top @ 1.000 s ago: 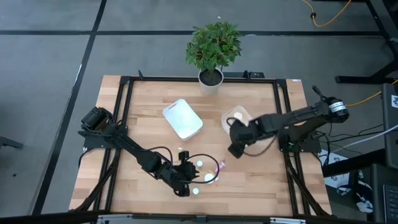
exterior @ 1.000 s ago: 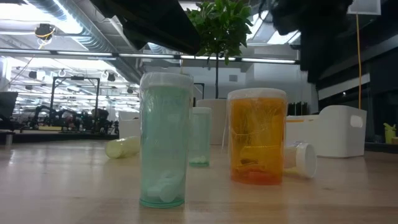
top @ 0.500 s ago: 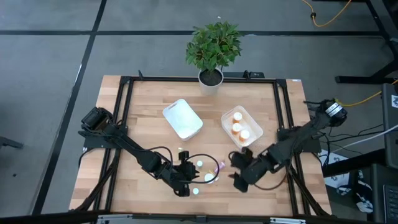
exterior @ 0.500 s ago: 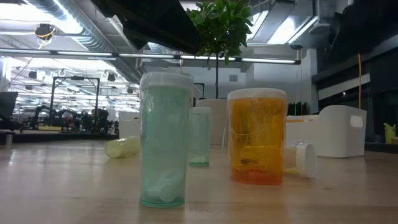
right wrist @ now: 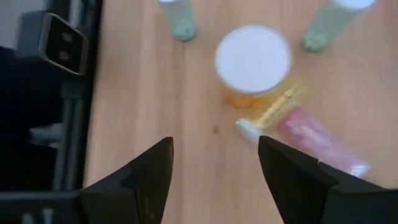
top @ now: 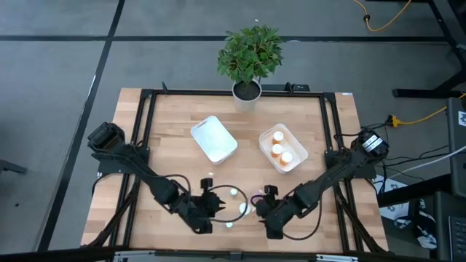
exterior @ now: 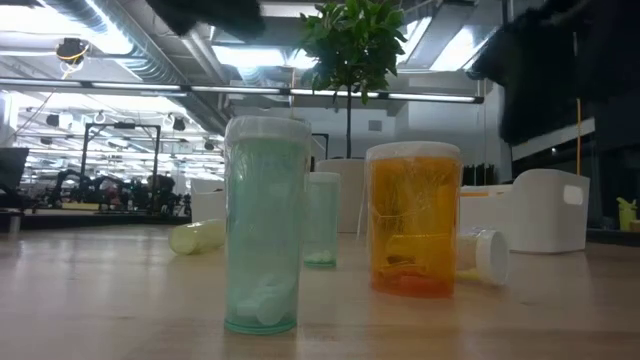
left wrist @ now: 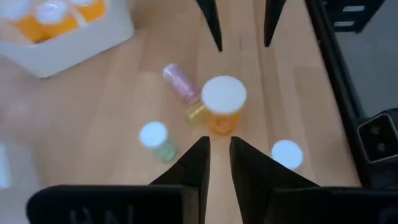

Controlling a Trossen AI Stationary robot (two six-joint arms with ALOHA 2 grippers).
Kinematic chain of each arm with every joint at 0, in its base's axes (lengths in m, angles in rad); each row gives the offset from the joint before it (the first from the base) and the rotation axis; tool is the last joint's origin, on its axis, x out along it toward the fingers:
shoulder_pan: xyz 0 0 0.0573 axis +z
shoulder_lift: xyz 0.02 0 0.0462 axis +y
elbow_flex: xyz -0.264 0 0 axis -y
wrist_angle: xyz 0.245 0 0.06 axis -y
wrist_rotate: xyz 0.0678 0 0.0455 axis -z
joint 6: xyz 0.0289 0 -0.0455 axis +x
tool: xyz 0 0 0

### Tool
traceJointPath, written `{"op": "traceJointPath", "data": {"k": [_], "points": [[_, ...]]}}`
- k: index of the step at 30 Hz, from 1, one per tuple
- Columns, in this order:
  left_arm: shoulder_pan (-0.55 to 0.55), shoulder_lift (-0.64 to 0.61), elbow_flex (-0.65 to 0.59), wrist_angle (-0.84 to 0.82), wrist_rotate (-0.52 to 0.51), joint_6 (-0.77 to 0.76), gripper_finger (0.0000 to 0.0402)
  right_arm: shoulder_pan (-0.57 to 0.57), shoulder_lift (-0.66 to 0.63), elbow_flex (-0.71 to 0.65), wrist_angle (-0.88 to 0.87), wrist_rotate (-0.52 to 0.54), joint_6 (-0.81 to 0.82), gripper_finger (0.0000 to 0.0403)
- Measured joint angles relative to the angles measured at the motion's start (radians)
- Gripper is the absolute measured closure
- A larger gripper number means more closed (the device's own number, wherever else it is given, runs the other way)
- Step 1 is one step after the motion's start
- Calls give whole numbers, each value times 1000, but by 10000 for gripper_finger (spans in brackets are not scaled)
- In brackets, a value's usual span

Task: Pick and place medicine bottles into bin by pill shape (circle, oval)
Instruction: Put the orange pill bottle into the right white bin

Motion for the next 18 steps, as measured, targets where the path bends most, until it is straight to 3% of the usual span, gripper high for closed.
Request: {"op": "traceJointPath", "data": {"k": [7,12,18], "points": [[-99,-43,0,-83,-145,-4,347,-54,75,162,-224,-32,-12,167],[-149,-43,0,-93,-196,-2,347,-91,153,224,-232,-101,-74,167],[-179,-43,0,-100,-238,0,347,-108,192,268,-284,-105,-94,167]]}}
